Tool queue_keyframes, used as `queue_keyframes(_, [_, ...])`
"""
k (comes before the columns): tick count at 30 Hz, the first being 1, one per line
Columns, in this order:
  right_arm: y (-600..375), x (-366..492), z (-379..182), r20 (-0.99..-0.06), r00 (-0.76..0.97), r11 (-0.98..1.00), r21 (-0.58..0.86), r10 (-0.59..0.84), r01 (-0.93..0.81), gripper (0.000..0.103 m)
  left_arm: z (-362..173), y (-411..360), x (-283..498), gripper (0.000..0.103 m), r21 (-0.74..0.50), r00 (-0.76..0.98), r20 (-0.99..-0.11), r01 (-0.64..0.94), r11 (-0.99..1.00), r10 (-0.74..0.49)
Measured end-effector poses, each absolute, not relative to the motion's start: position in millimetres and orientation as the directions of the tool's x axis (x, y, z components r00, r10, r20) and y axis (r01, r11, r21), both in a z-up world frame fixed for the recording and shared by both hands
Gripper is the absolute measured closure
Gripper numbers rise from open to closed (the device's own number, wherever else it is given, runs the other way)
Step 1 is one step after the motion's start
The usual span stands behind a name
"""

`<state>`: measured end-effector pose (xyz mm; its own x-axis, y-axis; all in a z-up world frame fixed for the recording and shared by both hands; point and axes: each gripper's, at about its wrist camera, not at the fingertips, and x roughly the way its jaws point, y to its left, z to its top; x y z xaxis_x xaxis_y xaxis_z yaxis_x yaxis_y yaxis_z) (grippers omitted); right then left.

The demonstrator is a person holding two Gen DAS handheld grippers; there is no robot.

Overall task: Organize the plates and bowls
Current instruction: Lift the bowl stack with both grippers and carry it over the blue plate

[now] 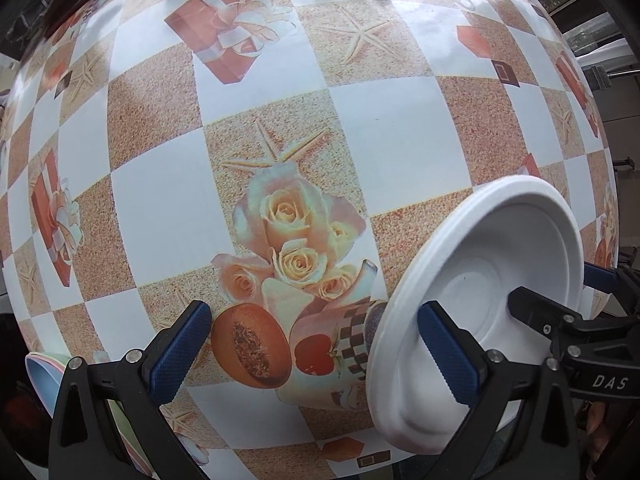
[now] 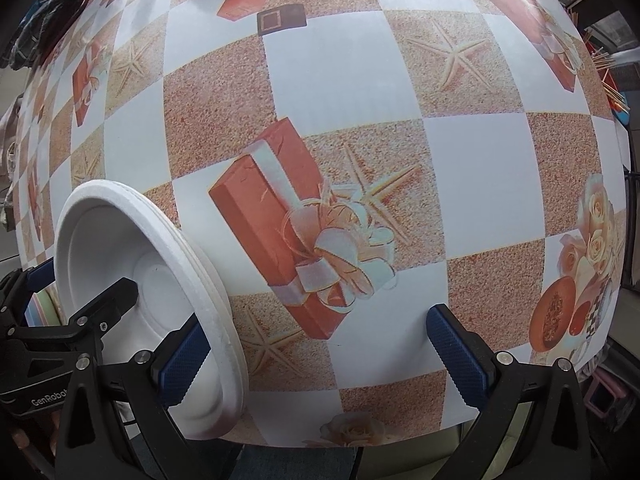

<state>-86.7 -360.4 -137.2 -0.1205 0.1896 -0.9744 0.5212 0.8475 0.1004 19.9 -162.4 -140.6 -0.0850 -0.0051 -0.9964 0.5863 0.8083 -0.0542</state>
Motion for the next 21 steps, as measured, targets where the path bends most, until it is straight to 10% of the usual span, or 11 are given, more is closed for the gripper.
queue_keyframes(13, [-369,-80,-145,-0.954,-0.176,0.816,0.103,0.243,0.569,0.0,-134,-174,12,0.01,-0.047,-0.112,-0.993,0.593,0.803,0.024])
queue_keyframes(21, [-352,-77,-130,-0.96,-0.129,0.829,0.144,0.25,0.541,0.043,-124,-200,-9,0.054,-0.103,-0.136,-0.991,0.713,0.693,-0.008])
